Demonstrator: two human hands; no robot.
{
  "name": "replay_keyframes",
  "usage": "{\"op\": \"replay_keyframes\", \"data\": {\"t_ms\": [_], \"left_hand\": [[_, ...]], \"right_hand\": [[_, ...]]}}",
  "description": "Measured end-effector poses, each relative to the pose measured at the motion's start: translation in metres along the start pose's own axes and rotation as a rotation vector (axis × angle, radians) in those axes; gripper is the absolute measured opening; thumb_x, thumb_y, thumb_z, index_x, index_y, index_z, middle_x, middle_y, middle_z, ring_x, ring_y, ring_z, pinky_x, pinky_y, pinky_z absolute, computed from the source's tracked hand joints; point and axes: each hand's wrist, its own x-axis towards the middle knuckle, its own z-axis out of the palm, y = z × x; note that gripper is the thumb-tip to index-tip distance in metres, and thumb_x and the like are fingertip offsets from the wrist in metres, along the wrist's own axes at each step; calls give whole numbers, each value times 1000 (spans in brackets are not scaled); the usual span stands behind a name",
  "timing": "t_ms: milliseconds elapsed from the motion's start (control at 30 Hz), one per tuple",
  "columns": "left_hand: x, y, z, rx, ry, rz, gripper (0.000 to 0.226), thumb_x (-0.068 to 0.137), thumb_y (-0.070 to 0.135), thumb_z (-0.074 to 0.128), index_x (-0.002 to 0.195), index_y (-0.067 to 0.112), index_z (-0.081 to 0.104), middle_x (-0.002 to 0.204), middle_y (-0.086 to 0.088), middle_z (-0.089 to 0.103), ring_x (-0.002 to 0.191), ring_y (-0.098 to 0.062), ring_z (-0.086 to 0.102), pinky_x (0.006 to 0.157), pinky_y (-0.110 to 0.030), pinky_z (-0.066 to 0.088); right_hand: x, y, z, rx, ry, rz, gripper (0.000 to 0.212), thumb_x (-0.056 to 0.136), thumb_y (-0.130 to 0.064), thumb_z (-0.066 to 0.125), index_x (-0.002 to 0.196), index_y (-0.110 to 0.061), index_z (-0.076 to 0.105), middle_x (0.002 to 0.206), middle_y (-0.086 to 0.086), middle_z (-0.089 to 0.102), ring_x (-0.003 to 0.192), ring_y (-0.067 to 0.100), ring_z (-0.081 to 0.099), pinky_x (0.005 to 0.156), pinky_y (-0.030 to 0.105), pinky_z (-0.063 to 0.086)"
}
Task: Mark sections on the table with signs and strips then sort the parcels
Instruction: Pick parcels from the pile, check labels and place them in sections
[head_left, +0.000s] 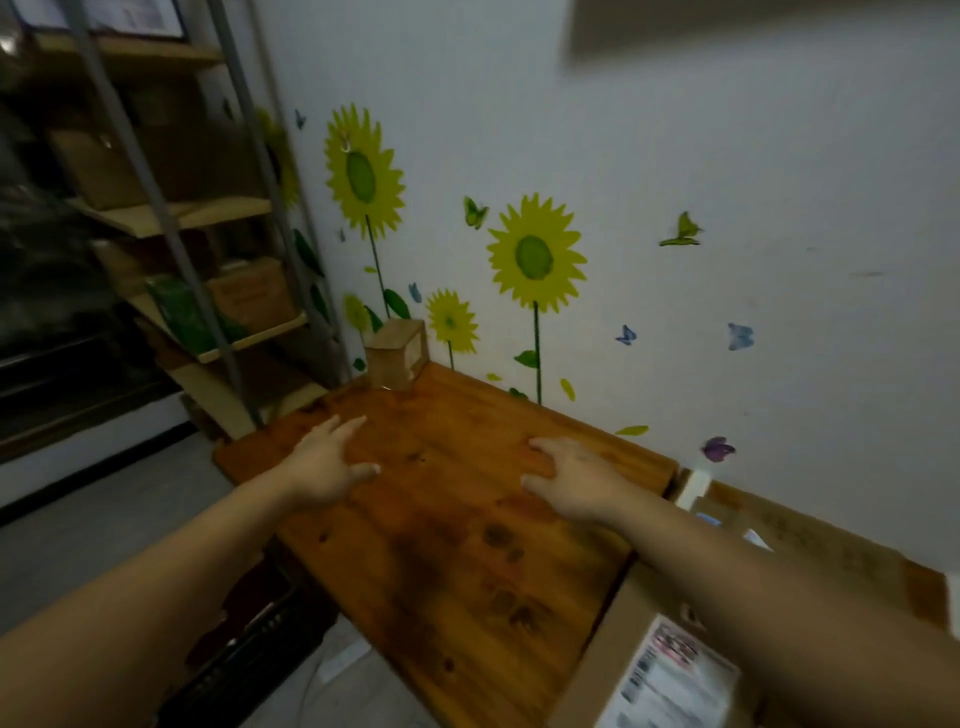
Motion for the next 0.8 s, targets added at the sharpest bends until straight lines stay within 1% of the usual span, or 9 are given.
{"op": "replay_keyframes", "data": {"t_ms": [67, 133, 300, 400, 533, 667, 800], "left_hand": [[27, -17, -12, 5, 29, -11, 76, 91, 42, 56, 151, 31, 11, 160, -4, 0, 147, -29, 2, 118, -46, 14], [59, -36, -22, -11, 44, -15, 76, 91, 42, 55, 151, 31, 10, 160, -4, 0, 147, -30, 2, 118, -48, 13], [152, -81, -44, -9, 7, 31, 77, 90, 45, 56, 151, 32, 10, 160, -4, 2, 147, -29, 1, 118, -49, 10], [205, -108, -60, -76, -10, 74, 81, 89, 42, 59, 151, 32, 8, 160, -3, 0, 147, -29, 1, 118, -49, 9], [268, -142, -87, -112, -70, 88, 82, 89, 41, 60, 151, 31, 8, 160, -4, 0, 146, -30, 3, 118, -48, 11], [328, -156, -102, -206, -103, 79, 83, 89, 37, 62, 152, 29, 8, 160, -4, 1, 146, -28, 4, 118, -46, 13], [390, -156, -96, -193, -132, 83, 83, 89, 38, 61, 152, 26, 8, 160, -3, 3, 146, -28, 7, 117, -46, 15]], "right_hand": [[32, -13, 2, -26, 0, -20, 66, 94, -50, 50, 150, -25, 26, 158, 3, 21, 144, 22, 21, 115, 32, 19], [66, -26, 6, -40, 12, -17, 67, 94, -49, 50, 151, -24, 25, 158, 4, 21, 144, 22, 21, 115, 32, 19], [150, -60, 26, -67, 71, 32, 72, 93, -50, 51, 152, -22, 21, 159, 5, 19, 145, 23, 18, 116, 33, 18], [197, -87, 39, -81, 94, 82, 73, 94, -49, 50, 153, -22, 17, 160, 4, 13, 147, 24, 13, 117, 34, 15], [253, -120, 51, -76, 90, 161, 74, 93, -52, 49, 153, -23, 16, 161, 4, 12, 147, 24, 12, 116, 35, 16], [301, -140, 52, -72, 72, 208, 75, 92, -51, 51, 153, -22, 17, 159, 4, 16, 144, 25, 20, 115, 35, 20], [365, -149, 44, 20, 52, 246, 74, 91, -48, 55, 152, -22, 22, 154, 9, 28, 138, 28, 33, 111, 34, 30]]}}
